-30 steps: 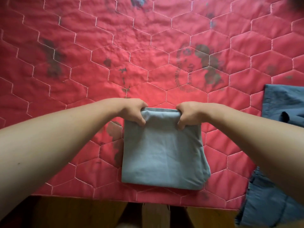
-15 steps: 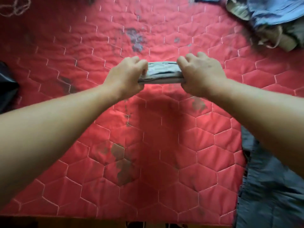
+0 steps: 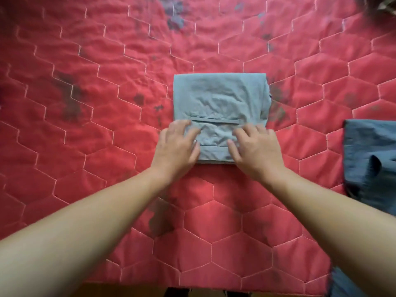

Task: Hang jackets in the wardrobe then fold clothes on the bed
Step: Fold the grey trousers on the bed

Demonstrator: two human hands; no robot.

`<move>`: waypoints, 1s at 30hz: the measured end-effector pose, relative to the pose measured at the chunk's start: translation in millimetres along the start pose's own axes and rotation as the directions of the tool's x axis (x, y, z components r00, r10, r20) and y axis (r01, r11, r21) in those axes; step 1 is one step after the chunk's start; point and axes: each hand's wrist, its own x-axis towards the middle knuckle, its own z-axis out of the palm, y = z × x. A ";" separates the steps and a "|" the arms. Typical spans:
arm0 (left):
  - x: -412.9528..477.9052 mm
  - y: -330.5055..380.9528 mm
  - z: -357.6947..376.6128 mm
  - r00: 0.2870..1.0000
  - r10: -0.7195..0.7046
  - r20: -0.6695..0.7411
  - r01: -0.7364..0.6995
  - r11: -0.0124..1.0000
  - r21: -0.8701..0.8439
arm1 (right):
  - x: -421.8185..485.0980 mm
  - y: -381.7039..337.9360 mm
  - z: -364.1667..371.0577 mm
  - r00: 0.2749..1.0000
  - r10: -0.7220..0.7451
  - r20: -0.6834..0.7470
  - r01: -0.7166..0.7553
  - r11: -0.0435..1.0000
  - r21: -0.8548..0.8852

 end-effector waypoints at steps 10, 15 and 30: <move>36.9 -9.4 64.8 0.972 -0.152 0.182 0.130 0.983 0.130 | 34.4 18.6 61.0 0.979 0.073 0.189 -0.073 0.997 -0.005; 55.1 -12.3 33.1 0.955 -0.190 0.228 0.205 0.978 -0.042 | 51.2 19.4 31.3 0.978 0.114 0.176 -0.119 0.993 0.017; 121.7 -35.7 51.5 0.965 -0.165 0.202 0.128 0.974 0.185 | 124.8 37.4 48.2 0.956 0.065 0.285 -0.036 0.994 -0.107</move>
